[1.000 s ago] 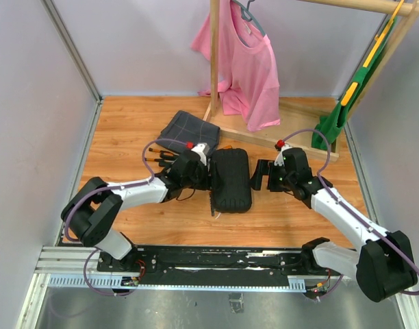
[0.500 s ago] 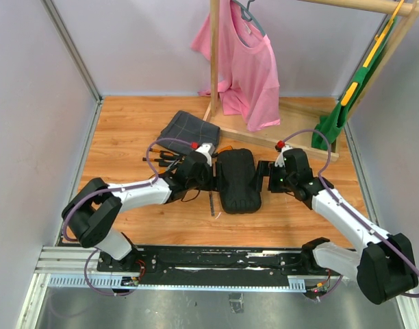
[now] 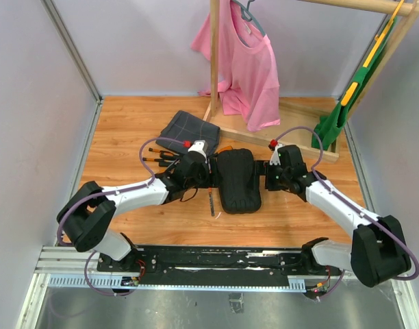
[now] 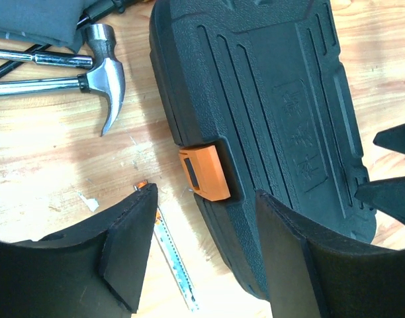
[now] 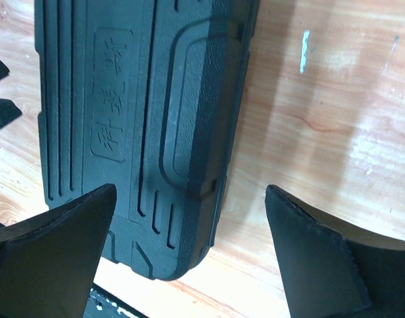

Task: Sort the tools into containers
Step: Move the storage box to the center of the board.

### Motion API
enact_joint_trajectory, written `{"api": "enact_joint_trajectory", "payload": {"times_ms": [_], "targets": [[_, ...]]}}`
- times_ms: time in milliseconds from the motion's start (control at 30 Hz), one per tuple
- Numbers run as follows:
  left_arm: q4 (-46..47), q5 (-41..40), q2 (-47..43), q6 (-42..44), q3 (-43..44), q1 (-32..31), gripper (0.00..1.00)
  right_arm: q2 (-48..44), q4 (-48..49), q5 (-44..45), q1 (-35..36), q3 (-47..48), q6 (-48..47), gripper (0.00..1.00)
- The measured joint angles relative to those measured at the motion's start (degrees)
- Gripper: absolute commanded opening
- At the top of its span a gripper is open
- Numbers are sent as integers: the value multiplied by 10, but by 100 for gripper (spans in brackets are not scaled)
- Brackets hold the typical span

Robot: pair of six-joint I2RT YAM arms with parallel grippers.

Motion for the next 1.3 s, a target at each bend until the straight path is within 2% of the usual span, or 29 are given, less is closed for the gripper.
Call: {"api": "enact_joint_trajectory", "payload": {"times_ms": [100,533,800,1300], "targets": [[0,-5,4,-3,0,0,63,16,10,-3,0,14,-3,90],[-12,-18,3,-4,0,16,64,109,70,-30,0,59,1,89],[-12,-17,2,-3,0,18,64,147,94,-55,0,70,17,99],[-14,-14,2,-3,0,18,64,167,93,-43,6,99,23,99]]}}
